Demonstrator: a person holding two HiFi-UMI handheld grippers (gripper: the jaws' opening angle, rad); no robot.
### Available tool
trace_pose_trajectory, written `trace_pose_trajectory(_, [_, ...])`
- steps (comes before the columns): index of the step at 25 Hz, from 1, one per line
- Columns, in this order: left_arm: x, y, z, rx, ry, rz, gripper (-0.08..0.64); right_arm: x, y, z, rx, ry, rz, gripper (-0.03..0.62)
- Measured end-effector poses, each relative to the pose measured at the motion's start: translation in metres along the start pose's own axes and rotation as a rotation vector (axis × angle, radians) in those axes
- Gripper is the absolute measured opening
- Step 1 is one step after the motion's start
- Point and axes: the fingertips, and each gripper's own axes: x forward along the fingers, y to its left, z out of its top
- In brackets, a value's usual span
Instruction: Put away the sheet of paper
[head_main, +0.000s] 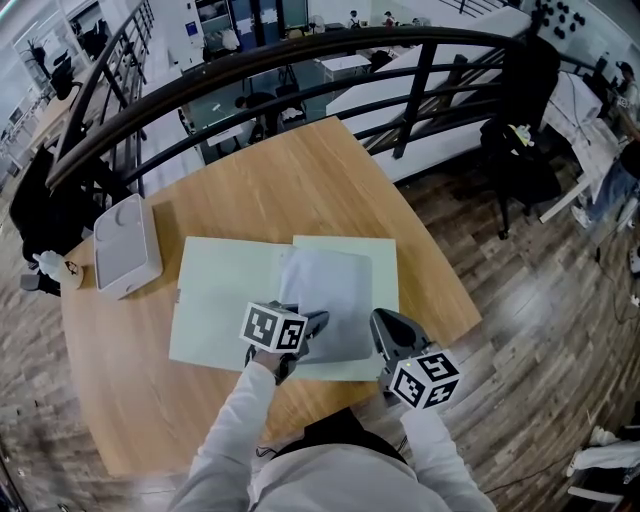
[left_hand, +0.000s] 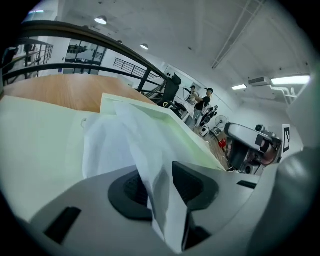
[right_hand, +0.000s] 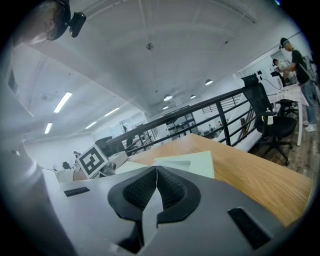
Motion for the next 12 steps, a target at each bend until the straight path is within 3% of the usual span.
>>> trace_pose_trajectory(6, [-0.013,0.003,0.004,0.084,-0.01,0.101,0.222,0.001,0.007,0.004,-0.005,-0.005,0.009,0.028])
trace_pose_trajectory(12, [-0.031,0.015,0.014,0.131,-0.068,0.196,0.244,0.002,0.013,0.005,-0.015,-0.01,0.02,0.028])
